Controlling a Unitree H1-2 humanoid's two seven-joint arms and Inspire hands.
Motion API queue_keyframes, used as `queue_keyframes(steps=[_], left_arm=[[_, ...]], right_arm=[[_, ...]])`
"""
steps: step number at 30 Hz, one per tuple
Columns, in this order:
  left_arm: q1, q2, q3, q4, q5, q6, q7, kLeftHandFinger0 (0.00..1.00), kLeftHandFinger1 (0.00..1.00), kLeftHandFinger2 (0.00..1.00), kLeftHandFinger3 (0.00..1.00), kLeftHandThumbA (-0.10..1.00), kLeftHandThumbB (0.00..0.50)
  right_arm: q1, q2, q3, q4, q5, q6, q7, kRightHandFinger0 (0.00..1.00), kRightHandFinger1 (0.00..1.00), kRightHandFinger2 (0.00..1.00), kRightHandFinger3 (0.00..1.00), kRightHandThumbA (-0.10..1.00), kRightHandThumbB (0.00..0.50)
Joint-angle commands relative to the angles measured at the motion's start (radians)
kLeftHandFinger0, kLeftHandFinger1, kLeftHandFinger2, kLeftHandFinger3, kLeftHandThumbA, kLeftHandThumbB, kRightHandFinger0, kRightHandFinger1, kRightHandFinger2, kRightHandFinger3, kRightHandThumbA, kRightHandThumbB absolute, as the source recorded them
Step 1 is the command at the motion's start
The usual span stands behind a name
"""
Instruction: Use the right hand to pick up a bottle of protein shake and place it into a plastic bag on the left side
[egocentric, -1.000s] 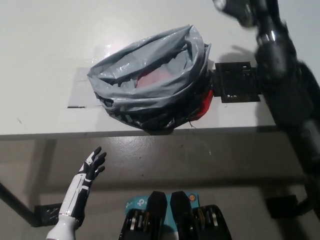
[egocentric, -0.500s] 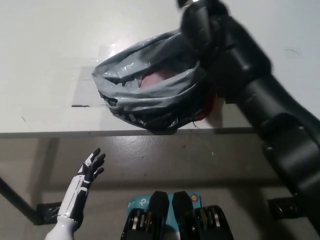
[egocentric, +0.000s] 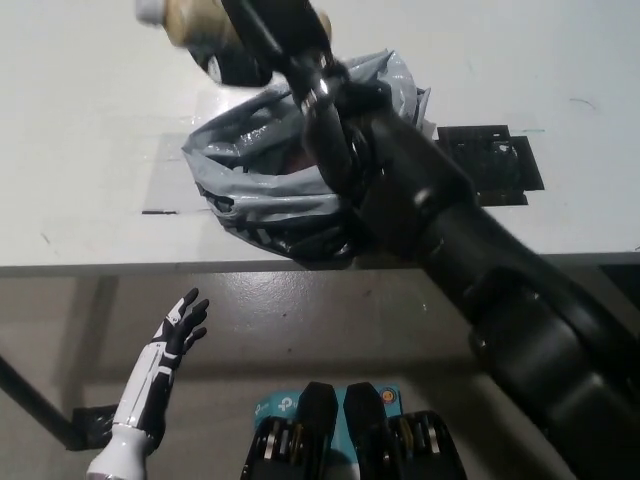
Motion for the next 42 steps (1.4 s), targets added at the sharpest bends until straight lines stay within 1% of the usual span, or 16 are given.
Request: queue_keyframes(steps=[1,5,6,7,15,16,17,18,19,20,21,22,24,28,38,42], left_arm=[[-0.044,0.024,0.008,-0.020,0.005,0.008,-0.013,1.00,1.00,1.00,1.00,1.00,0.067],[-0.048,0.025,0.008,-0.017,0.004,0.009,-0.012,1.00,1.00,1.00,1.00,1.00,0.076],[-0.037,0.025,0.009,-0.023,-0.002,0.013,-0.014,1.00,1.00,1.00,1.00,0.98,0.082],[-0.027,0.023,0.009,-0.027,-0.009,0.015,-0.017,1.00,1.00,1.00,1.00,0.97,0.069],[-0.020,0.031,0.012,-0.027,-0.018,0.029,-0.026,1.00,1.00,1.00,1.00,0.95,0.081],[-0.033,0.031,0.011,-0.022,-0.015,0.027,-0.026,1.00,1.00,1.00,1.00,0.95,0.052],[-0.031,0.033,0.009,-0.023,-0.013,0.026,-0.027,1.00,1.00,1.00,1.00,0.95,0.057],[-0.024,0.034,0.007,-0.027,-0.011,0.025,-0.029,1.00,1.00,1.00,1.00,0.95,0.058],[-0.017,0.035,0.006,-0.029,-0.010,0.023,-0.029,1.00,1.00,1.00,1.00,0.95,0.059],[-0.016,0.035,0.005,-0.029,-0.010,0.023,-0.029,1.00,1.00,1.00,1.00,0.95,0.060],[-0.015,0.035,0.005,-0.029,-0.010,0.023,-0.029,1.00,1.00,1.00,1.00,0.96,0.060],[-0.022,0.032,0.004,-0.025,-0.016,0.020,-0.031,1.00,1.00,1.00,1.00,0.95,0.044],[-0.012,0.028,0.002,-0.034,-0.019,0.029,-0.031,1.00,1.00,1.00,1.00,0.96,0.061],[-0.026,0.025,0.000,-0.029,-0.014,0.024,-0.030,1.00,1.00,1.00,1.00,0.99,0.065],[-0.015,0.031,0.006,-0.030,-0.005,0.013,-0.024,1.00,1.00,1.00,1.00,1.00,0.047],[0.011,0.028,0.009,-0.043,-0.010,0.019,-0.022,1.00,1.00,1.00,1.00,1.00,0.091]], right_arm=[[0.023,-0.004,-0.012,0.019,0.004,-0.042,-0.062,0.00,0.43,0.83,0.96,-0.10,0.144],[0.032,-0.002,-0.014,0.029,0.004,-0.052,-0.070,0.00,0.41,0.79,0.88,-0.10,0.172],[0.068,0.011,-0.006,0.049,0.002,-0.050,-0.069,0.00,0.44,0.84,0.93,-0.10,0.113],[0.094,0.019,-0.002,0.058,-0.001,-0.049,-0.074,0.00,0.45,0.84,0.94,-0.10,0.110],[0.130,0.038,-0.007,0.102,0.006,-0.094,-0.112,0.00,0.47,0.84,0.99,-0.10,0.153],[0.131,0.042,-0.018,0.114,0.021,-0.096,-0.094,0.20,0.67,1.00,1.00,0.12,0.235],[0.136,0.044,-0.030,0.111,0.040,-0.099,-0.056,0.51,0.96,1.00,1.00,0.33,0.338],[0.143,0.045,-0.042,0.107,0.060,-0.105,-0.012,0.69,0.93,1.00,1.00,0.38,0.328],[0.147,0.041,-0.044,0.100,0.067,-0.106,0.031,0.97,1.00,1.00,1.00,0.45,0.346],[0.147,0.040,-0.045,0.098,0.068,-0.106,0.042,1.00,1.00,1.00,1.00,0.48,0.356],[0.148,0.040,-0.046,0.097,0.068,-0.106,0.049,1.00,1.00,1.00,1.00,0.49,0.385],[0.143,0.032,-0.047,0.092,0.070,-0.102,0.079,1.00,1.00,1.00,1.00,0.66,0.442],[0.149,0.018,-0.052,0.052,0.084,-0.073,0.162,1.00,1.00,1.00,1.00,0.84,0.471],[0.135,-0.001,-0.067,0.005,0.098,-0.067,0.206,1.00,1.00,1.00,1.00,0.96,0.500],[0.135,-0.042,-0.106,-0.227,0.132,-0.013,0.295,1.00,1.00,1.00,1.00,1.00,0.500],[0.124,-0.056,-0.135,-0.330,0.149,-0.007,0.318,1.00,1.00,1.00,1.00,1.00,0.500]])
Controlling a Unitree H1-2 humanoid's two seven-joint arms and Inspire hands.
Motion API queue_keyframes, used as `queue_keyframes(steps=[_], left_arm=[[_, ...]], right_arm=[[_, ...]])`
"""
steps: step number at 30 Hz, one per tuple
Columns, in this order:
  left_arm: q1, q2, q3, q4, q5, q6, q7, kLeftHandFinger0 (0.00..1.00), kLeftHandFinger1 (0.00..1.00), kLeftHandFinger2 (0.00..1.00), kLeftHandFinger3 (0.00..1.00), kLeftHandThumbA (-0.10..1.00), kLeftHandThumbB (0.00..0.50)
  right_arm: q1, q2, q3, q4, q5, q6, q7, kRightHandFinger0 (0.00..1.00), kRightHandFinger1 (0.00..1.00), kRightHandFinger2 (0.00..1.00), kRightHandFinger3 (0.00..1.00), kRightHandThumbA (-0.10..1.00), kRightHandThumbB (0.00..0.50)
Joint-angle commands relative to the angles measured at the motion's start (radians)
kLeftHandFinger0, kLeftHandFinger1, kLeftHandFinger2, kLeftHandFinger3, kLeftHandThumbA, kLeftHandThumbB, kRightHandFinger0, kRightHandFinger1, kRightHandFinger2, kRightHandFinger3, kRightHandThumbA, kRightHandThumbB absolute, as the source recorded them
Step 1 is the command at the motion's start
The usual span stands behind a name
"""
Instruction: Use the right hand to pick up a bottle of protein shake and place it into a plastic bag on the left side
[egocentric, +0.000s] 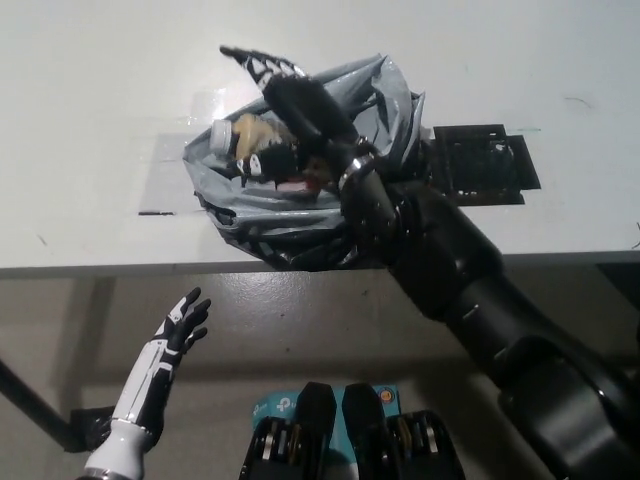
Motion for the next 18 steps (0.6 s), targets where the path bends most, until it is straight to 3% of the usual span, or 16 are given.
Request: queue_keyframes(steps=[1,9,10,13,18], left_arm=[[0.016,0.010,0.012,-0.038,-0.012,-0.021,-0.009,1.00,1.00,1.00,1.00,1.00,0.055],[0.072,-0.012,0.020,-0.043,-0.019,-0.037,0.008,1.00,1.00,1.00,1.00,1.00,0.004],[0.074,-0.014,0.021,-0.041,-0.022,-0.045,0.007,1.00,1.00,1.00,1.00,1.00,0.001],[0.070,-0.016,0.026,-0.040,-0.028,-0.041,0.008,1.00,1.00,1.00,1.00,1.00,0.004],[0.056,-0.009,0.037,-0.043,-0.030,-0.021,0.011,1.00,1.00,1.00,1.00,1.00,0.017]], right_arm=[[-0.086,-0.028,-0.064,-0.152,0.074,0.021,0.080,1.00,1.00,1.00,1.00,1.00,0.500],[-0.151,-0.100,-0.215,-0.499,0.220,0.099,0.196,1.00,1.00,1.00,1.00,1.00,0.485],[-0.134,-0.136,-0.243,-0.619,0.257,0.134,0.230,1.00,1.00,1.00,1.00,1.00,0.466],[-0.074,-0.196,-0.287,-0.840,0.303,0.204,0.275,1.00,1.00,1.00,1.00,1.00,0.474],[0.141,-0.369,-0.384,-1.301,0.345,0.305,0.320,1.00,1.00,1.00,1.00,1.00,0.500]])
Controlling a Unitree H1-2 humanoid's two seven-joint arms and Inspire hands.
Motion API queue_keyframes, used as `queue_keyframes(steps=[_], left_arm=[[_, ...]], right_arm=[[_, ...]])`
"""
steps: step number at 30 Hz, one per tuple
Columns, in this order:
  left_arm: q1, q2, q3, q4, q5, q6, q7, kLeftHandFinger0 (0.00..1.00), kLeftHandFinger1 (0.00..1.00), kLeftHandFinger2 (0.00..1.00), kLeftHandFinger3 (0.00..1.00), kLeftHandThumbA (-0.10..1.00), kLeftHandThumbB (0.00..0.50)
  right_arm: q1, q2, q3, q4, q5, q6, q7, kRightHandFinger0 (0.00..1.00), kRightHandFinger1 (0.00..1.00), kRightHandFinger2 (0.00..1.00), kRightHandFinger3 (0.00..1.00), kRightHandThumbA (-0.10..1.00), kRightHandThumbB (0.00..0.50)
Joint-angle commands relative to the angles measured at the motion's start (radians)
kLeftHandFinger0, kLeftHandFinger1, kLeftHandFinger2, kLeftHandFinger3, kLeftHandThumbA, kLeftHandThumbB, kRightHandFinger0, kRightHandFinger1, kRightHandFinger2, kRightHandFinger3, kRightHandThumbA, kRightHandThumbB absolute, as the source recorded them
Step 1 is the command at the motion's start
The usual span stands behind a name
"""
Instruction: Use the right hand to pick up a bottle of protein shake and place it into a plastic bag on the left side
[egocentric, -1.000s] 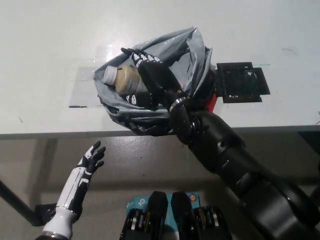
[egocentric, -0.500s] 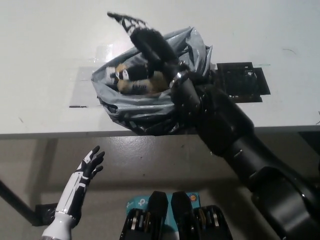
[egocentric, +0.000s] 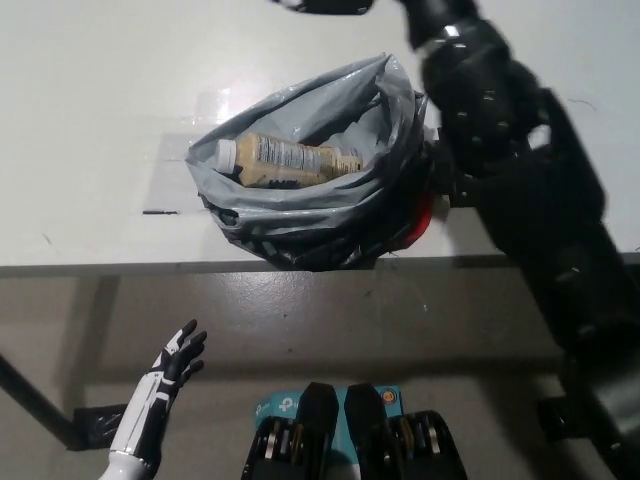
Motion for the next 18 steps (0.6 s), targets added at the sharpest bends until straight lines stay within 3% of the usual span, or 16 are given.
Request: queue_keyframes(steps=[1,4,9,10,13,14,15,16,17,18], left_arm=[[-0.016,0.006,0.036,-0.046,-0.032,-0.017,0.008,1.00,1.00,1.00,1.00,1.00,0.020],[-0.036,0.008,0.035,-0.034,-0.036,-0.017,0.003,1.00,1.00,1.00,1.00,1.00,0.014],[-0.048,0.009,0.033,-0.022,-0.030,-0.021,0.003,1.00,1.00,1.00,1.00,1.00,0.003],[-0.044,0.010,0.029,-0.018,-0.028,-0.023,0.001,1.00,1.00,1.00,1.00,1.00,0.026],[-0.028,0.010,0.026,-0.027,-0.031,-0.021,-0.004,1.00,1.00,1.00,1.00,1.00,0.039],[-0.035,0.012,0.027,-0.022,-0.037,-0.024,-0.008,1.00,1.00,1.00,1.00,1.00,0.037],[-0.038,0.014,0.029,-0.021,-0.039,-0.023,-0.009,1.00,1.00,1.00,1.00,1.00,0.041],[-0.039,0.016,0.031,-0.021,-0.041,-0.021,-0.009,1.00,1.00,1.00,1.00,1.00,0.041],[-0.039,0.016,0.031,-0.022,-0.041,-0.020,-0.009,1.00,1.00,1.00,1.00,1.00,0.051],[-0.038,0.016,0.029,-0.025,-0.035,-0.017,-0.008,1.00,1.00,1.00,1.00,1.00,0.069]], right_arm=[[0.171,-0.257,-0.198,-0.734,0.234,0.210,0.164,1.00,1.00,1.00,1.00,1.00,0.500],[0.312,-0.330,-0.265,-0.879,0.302,0.196,0.144,1.00,1.00,1.00,1.00,1.00,0.500],[0.505,-0.358,-0.317,-1.043,0.374,0.177,0.082,1.00,1.00,1.00,1.00,0.96,0.486],[0.704,-0.353,-0.338,-1.121,0.378,0.026,0.013,1.00,1.00,1.00,1.00,0.97,0.499],[0.853,-0.326,-0.317,-1.122,0.366,-0.127,-0.032,1.00,1.00,1.00,1.00,0.87,0.497],[0.934,-0.279,-0.295,-1.128,0.332,-0.123,-0.045,1.00,1.00,1.00,1.00,0.92,0.499],[0.974,-0.261,-0.277,-1.130,0.324,-0.107,-0.044,1.00,1.00,1.00,1.00,0.94,0.452],[1.011,-0.248,-0.258,-1.133,0.324,-0.090,-0.040,1.00,1.00,1.00,1.00,0.95,0.439],[1.038,-0.229,-0.236,-1.112,0.330,-0.101,-0.043,1.00,1.00,1.00,1.00,0.92,0.436],[1.070,-0.196,-0.203,-1.062,0.321,-0.137,-0.049,1.00,1.00,1.00,1.00,0.96,0.414]])
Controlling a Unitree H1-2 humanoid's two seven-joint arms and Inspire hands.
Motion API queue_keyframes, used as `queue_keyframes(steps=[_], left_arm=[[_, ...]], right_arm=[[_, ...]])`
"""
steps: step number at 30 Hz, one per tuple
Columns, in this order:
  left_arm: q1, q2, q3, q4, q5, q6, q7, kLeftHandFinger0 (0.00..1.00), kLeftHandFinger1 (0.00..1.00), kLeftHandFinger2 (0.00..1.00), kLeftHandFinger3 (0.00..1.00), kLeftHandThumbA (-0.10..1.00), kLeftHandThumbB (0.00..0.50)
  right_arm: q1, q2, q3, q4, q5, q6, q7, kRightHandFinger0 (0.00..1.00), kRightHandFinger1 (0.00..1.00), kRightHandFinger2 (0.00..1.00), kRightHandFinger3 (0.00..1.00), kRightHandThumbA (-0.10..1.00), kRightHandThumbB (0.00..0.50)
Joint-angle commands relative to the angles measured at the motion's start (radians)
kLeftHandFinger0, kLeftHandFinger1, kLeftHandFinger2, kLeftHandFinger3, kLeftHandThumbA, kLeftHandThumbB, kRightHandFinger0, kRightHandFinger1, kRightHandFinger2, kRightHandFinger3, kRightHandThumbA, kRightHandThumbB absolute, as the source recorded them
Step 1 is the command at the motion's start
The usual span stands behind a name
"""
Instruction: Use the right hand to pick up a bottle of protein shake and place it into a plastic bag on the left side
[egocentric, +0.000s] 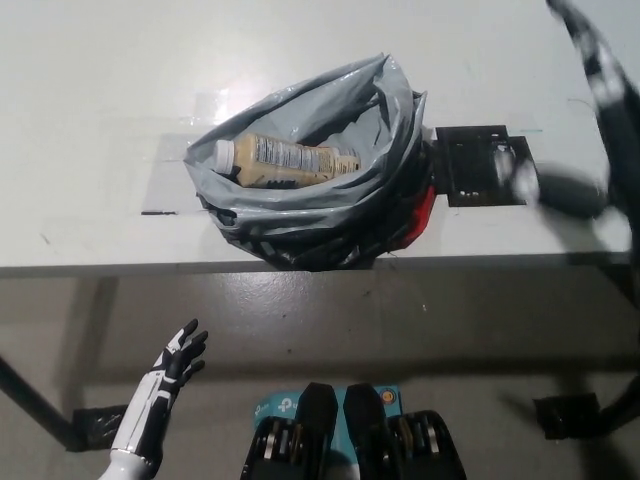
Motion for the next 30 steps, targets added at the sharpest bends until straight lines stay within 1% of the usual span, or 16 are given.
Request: queue_keyframes(steps=[1,2,4,5,6,8,9,11,12,16,18,20,23,25,28,30], left_arm=[[-0.033,0.017,0.026,-0.038,-0.027,-0.018,-0.007,1.00,1.00,1.00,1.00,1.00,0.086],[-0.037,0.018,0.022,-0.039,-0.022,-0.020,-0.009,1.00,1.00,1.00,1.00,1.00,0.100],[-0.043,0.024,0.018,-0.037,-0.020,-0.023,-0.017,1.00,1.00,1.00,1.00,1.00,0.131],[-0.045,0.028,0.019,-0.038,-0.022,-0.021,-0.020,1.00,1.00,1.00,1.00,1.00,0.131],[-0.047,0.030,0.019,-0.039,-0.023,-0.021,-0.021,1.00,1.00,1.00,1.00,1.00,0.129],[-0.053,0.034,0.020,-0.035,-0.026,-0.027,-0.025,1.00,1.00,1.00,1.00,1.00,0.125],[-0.052,0.039,0.021,-0.036,-0.028,-0.031,-0.028,1.00,1.00,1.00,1.00,1.00,0.123],[-0.050,0.040,0.022,-0.044,-0.023,-0.032,-0.024,1.00,1.00,1.00,1.00,1.00,0.123],[-0.059,0.041,0.023,-0.046,-0.025,-0.026,-0.025,1.00,1.00,1.00,1.00,1.00,0.122],[-0.053,0.045,0.026,-0.055,-0.026,-0.019,-0.027,1.00,1.00,1.00,1.00,1.00,0.117],[-0.047,0.047,0.027,-0.058,-0.028,-0.016,-0.029,1.00,1.00,1.00,1.00,1.00,0.100],[-0.065,0.043,0.026,-0.051,-0.029,-0.003,-0.029,1.00,1.00,1.00,1.00,1.00,0.101],[-0.074,0.043,0.027,-0.040,-0.018,-0.017,-0.025,1.00,1.00,1.00,1.00,1.00,0.090],[-0.079,0.037,0.025,-0.031,-0.016,-0.023,-0.025,1.00,1.00,1.00,1.00,1.00,0.100],[-0.073,0.030,0.023,-0.031,-0.013,-0.020,-0.022,1.00,1.00,1.00,1.00,1.00,0.073],[-0.065,0.030,0.022,-0.036,-0.013,-0.013,-0.022,1.00,1.00,1.00,1.00,1.00,0.073]], right_arm=[[0.373,0.032,-0.039,-0.401,0.193,-0.211,-0.075,1.00,1.00,1.00,1.00,1.00,0.401],[0.373,0.044,-0.024,-0.354,0.191,-0.219,-0.070,1.00,1.00,1.00,1.00,1.00,0.396],[0.349,0.075,-0.001,-0.184,0.189,-0.237,-0.053,1.00,1.00,1.00,1.00,1.00,0.418],[0.326,0.093,-0.002,-0.093,0.158,-0.225,-0.057,1.00,1.00,1.00,1.00,1.00,0.449],[0.317,0.099,-0.004,-0.060,0.147,-0.220,-0.056,1.00,1.00,1.00,1.00,1.00,0.449],[0.282,0.109,-0.004,0.054,0.140,-0.226,-0.047,1.00,1.00,1.00,1.00,1.00,0.431],[0.258,0.122,-0.002,0.148,0.147,-0.224,-0.037,1.00,1.00,1.00,1.00,1.00,0.438],[0.218,0.149,-0.001,0.310,0.152,-0.234,-0.031,1.00,1.00,1.00,1.00,1.00,0.383],[0.199,0.155,0.000,0.364,0.147,-0.227,-0.030,1.00,1.00,1.00,1.00,1.00,0.385],[0.181,0.183,0.005,0.492,0.152,-0.224,-0.023,1.00,1.00,1.00,1.00,1.00,0.386],[0.179,0.195,0.011,0.555,0.156,-0.250,-0.019,1.00,1.00,1.00,1.00,1.00,0.368],[0.152,0.198,0.007,0.625,0.167,-0.275,-0.009,1.00,1.00,1.00,1.00,0.99,0.372],[0.144,0.208,0.026,0.646,0.146,-0.242,0.005,1.00,1.00,1.00,1.00,1.00,0.386],[0.143,0.222,0.031,0.632,0.162,-0.226,0.015,1.00,1.00,1.00,1.00,1.00,0.358],[0.145,0.243,0.041,0.618,0.175,-0.205,0.025,1.00,1.00,1.00,1.00,0.97,0.332],[0.152,0.253,0.051,0.621,0.154,-0.218,0.014,1.00,1.00,1.00,1.00,0.97,0.325]])
